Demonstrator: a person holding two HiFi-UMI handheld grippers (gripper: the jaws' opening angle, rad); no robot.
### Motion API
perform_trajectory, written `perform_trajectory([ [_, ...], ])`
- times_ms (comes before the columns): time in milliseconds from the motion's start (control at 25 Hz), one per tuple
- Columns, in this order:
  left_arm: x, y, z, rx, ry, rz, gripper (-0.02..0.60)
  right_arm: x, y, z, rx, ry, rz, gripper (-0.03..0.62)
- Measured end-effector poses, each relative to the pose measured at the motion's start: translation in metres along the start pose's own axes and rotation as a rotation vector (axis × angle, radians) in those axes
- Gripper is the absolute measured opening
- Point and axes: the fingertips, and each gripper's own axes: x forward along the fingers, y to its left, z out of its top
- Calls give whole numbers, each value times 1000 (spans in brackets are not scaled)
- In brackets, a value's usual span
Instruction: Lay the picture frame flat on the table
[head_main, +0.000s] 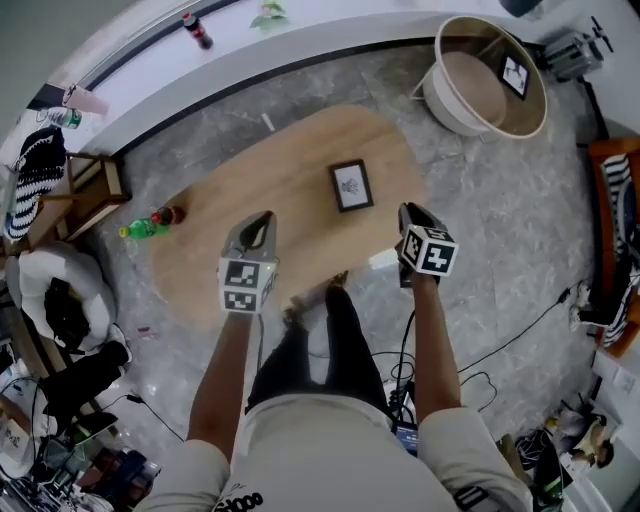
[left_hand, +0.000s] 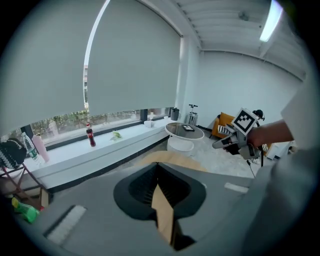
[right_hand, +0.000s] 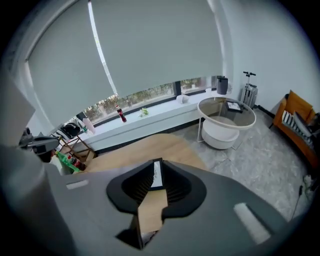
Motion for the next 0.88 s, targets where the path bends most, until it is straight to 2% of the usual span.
perform_trajectory([
  [200, -56, 11, 24, 14, -67, 10, 11, -86, 21, 23, 1, -136, -41, 39],
  [360, -89, 17, 44, 89, -122, 28, 11, -147, 46, 44, -24, -258, -50, 18],
  [640, -150, 6, 90, 132, -227, 26, 11, -237, 105, 57, -90, -397, 23, 3],
  [880, -200, -17, 123, 170, -324, 4, 11, -303, 153, 74, -212, -503, 67, 3],
])
